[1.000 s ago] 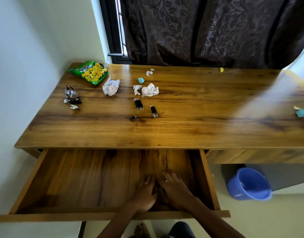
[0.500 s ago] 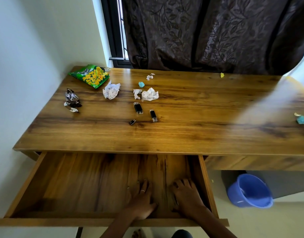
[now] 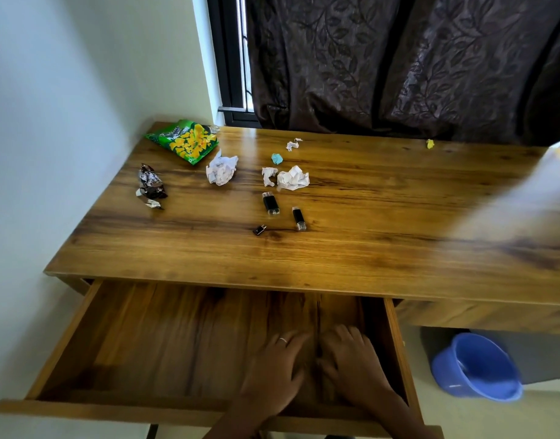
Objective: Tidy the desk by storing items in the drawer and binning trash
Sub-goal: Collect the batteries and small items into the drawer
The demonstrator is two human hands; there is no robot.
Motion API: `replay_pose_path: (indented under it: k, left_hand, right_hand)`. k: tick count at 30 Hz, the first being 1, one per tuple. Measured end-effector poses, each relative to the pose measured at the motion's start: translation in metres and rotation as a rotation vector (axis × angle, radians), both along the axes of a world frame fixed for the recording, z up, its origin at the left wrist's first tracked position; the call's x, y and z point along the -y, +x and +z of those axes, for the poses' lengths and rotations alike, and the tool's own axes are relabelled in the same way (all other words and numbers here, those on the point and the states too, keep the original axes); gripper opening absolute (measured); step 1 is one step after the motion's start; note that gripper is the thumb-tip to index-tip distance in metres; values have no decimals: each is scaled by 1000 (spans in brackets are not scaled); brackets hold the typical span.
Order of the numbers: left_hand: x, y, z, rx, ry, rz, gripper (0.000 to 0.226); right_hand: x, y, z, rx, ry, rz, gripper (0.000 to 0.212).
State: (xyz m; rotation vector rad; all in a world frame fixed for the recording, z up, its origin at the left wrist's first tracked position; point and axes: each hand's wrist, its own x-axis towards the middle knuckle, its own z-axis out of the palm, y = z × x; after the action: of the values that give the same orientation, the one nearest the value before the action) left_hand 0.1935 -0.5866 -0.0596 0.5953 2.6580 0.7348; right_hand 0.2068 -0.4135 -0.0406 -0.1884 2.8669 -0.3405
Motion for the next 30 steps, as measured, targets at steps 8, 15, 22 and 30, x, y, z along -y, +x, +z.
replay_pose_path:
  k: [8, 15, 22, 30]
  left_hand:
    - [15, -60, 39, -512, 305, 222, 33]
    - [39, -148, 39, -514, 228, 467, 32]
    - [35, -161, 26, -475, 91, 665, 31]
    - [36, -162, 22, -520, 135, 665, 35]
  right_hand:
    - [25, -42, 32, -434, -318, -122, 16]
    - [34, -117, 52, -484, -403, -168, 18]
    - [39, -192, 41, -329, -365, -331, 36]
    - [44, -209, 22, -452, -334, -357, 31]
